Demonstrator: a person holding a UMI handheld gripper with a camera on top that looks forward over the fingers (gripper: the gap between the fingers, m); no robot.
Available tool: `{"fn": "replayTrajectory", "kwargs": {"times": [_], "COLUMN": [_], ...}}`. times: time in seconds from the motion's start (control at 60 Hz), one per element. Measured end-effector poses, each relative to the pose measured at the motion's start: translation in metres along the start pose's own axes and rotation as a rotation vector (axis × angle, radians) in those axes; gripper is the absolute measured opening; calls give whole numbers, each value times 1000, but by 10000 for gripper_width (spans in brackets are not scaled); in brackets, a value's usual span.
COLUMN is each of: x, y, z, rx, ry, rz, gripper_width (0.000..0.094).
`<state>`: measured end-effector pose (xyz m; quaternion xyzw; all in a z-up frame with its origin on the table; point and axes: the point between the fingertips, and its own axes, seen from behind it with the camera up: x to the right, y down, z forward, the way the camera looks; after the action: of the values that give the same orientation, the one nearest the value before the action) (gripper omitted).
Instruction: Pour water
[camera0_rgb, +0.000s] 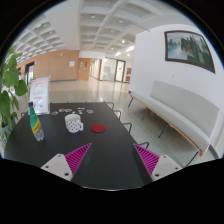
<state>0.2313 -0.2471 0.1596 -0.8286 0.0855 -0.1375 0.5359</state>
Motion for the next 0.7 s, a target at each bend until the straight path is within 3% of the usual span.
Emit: {"fn": "replayTrajectory", "kwargs": {"times": [0.383,0.7], "x": [8,-43], "y": [16,45], "z": [-10,-34], "rx": [-23,-41], "ry": [-15,-61], "rz": [-14,-59], "gripper_width": [852,852]}}
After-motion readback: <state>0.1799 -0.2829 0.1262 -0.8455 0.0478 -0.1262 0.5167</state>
